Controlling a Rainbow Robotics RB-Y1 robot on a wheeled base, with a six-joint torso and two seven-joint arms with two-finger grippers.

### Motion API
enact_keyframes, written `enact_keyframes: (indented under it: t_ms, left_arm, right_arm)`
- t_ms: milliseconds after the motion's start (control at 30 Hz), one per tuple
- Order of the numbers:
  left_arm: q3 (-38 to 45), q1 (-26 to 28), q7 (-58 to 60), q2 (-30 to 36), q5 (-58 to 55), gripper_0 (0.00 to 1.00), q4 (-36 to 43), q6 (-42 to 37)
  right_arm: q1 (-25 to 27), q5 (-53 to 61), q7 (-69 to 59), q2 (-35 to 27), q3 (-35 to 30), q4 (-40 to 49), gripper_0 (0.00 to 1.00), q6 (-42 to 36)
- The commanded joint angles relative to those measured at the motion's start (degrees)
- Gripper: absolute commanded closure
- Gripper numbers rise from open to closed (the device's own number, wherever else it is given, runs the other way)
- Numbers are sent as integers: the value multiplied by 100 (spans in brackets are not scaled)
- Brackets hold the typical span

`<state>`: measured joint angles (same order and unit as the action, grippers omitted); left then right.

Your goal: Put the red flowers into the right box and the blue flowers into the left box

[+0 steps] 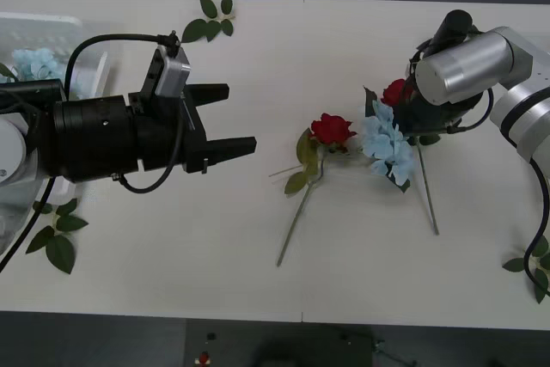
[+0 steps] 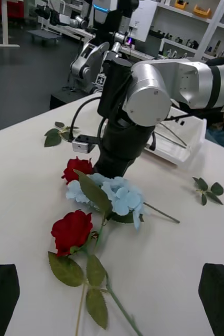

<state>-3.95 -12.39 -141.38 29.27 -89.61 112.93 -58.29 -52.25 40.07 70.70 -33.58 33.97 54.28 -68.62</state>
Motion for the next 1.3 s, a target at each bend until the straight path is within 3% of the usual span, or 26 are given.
enact_keyframes:
  t_ms: [33,167,367,500,667,867,1133,1300]
  left_arm:
    - [79,35,-400,96,75,0,195,2]
    - [97,193,-637,123,198,0,186,134]
    - [-527,211,-786,975,-276,0,195,1039]
    - [-633,211,-874,1204,-513,0,195,1144]
    - [-633,202,-900,1195,-549,0,186,1153]
    - [-633,202,-900,1195,-566,0,186,1153]
    - [-633,202,-900,1195,-566,0,186,1153]
    - [-633,202,-900,1195,-566,0,186,1153]
  right_arm:
    - [-154,10,14,-17,-31,30,100,50]
    - [-154,36,6,-35,-102,21,100,68]
    - [-356,326,111,-228,-576,30,100,24]
    - [-567,440,252,-465,-1077,223,100,-363]
    - [-822,475,884,-1107,-1587,760,100,-1260]
    - [-919,484,1632,-2082,-1728,1252,100,-2007]
    - [-893,-272,2739,-2733,-1719,496,100,-1822]
    - [-761,-483,3284,-2777,-1657,-480,100,-873]
